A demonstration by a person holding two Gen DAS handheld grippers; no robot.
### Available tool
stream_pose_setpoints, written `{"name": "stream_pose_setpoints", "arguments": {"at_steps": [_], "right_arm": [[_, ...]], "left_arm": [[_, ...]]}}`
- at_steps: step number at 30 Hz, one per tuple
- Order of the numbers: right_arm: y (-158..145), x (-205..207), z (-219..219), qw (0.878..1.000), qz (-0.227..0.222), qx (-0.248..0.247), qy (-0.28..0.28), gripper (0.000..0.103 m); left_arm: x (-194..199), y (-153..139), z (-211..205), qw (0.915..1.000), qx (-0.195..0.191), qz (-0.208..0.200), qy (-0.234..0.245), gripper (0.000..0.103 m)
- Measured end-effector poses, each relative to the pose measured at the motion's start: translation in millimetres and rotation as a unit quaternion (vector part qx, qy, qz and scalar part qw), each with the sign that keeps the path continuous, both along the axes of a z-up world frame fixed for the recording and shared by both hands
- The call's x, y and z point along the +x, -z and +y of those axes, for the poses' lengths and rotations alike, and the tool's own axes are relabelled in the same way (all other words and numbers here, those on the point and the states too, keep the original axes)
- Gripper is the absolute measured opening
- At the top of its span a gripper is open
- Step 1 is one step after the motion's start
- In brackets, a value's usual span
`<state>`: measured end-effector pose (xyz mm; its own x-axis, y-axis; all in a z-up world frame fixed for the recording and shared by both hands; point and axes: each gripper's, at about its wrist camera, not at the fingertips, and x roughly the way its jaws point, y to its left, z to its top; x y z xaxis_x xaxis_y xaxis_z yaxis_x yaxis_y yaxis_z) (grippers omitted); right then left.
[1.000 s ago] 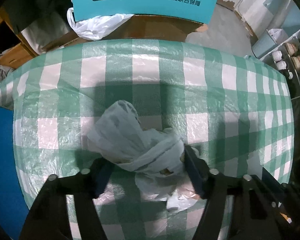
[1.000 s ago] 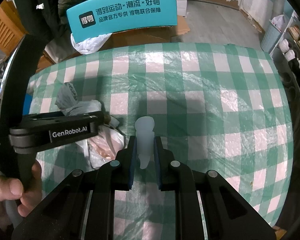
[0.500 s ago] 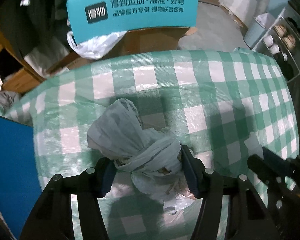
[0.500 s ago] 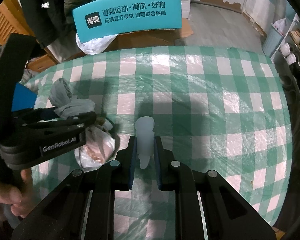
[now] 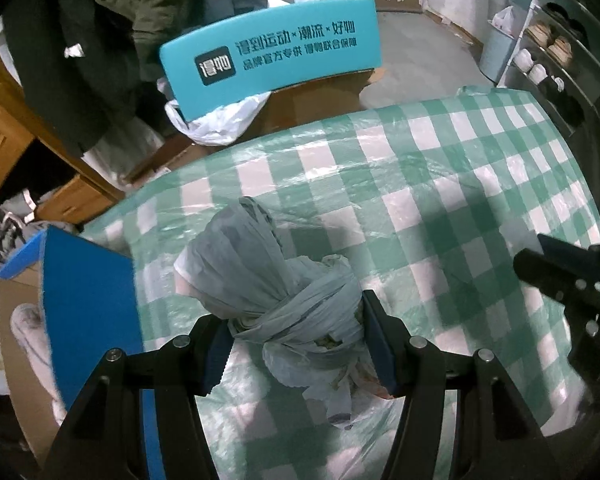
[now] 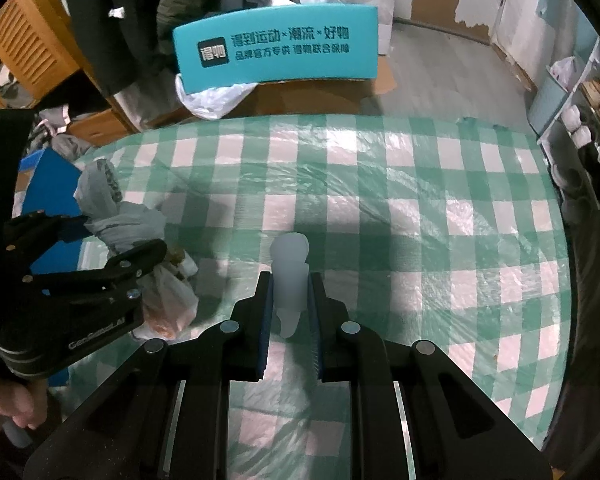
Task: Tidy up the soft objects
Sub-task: 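Lift and carry the white bundle and white cup toward the box with both tools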
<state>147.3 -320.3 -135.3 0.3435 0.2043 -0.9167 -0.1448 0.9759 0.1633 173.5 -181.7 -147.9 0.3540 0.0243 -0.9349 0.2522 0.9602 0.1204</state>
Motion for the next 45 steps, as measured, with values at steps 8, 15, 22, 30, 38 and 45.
{"name": "stream_pose_setpoints", "arguments": {"at_steps": [8, 15, 22, 30, 38, 45], "right_arm": [[-20.4, -16.5, 8.3, 1.0, -0.016, -0.005, -0.014, 0.015], [-38.8, -31.7, 19.0, 0.999, -0.033, -0.009, -0.033, 0.015], [-54.6, -45.3, 29.7, 0.997, -0.046, -0.017, -0.052, 0.015], [-66.2, -51.3, 40.7, 0.996, -0.059, -0.013, -0.062, 0.015], [-82.3, -59.0, 63.1, 0.994, -0.073, -0.005, -0.086, 0.015], [-88.5, -62.3, 83.9, 0.991, -0.077, 0.0, -0.105, 0.015]], "left_arm": [[-18.6, -26.0, 15.0, 0.9996, 0.008, -0.025, 0.005, 0.061], [-42.9, -48.7, 28.6, 0.9983, 0.019, -0.055, 0.011, 0.061], [-62.4, -63.6, 41.3, 0.9972, 0.016, -0.072, 0.011, 0.061], [-81.2, -76.5, 63.2, 0.9962, 0.021, -0.085, -0.002, 0.061], [-90.6, -94.0, 83.4, 0.9944, 0.022, -0.102, -0.015, 0.061], [-95.9, -107.5, 96.1, 0.9934, 0.015, -0.112, -0.019, 0.061]]}}
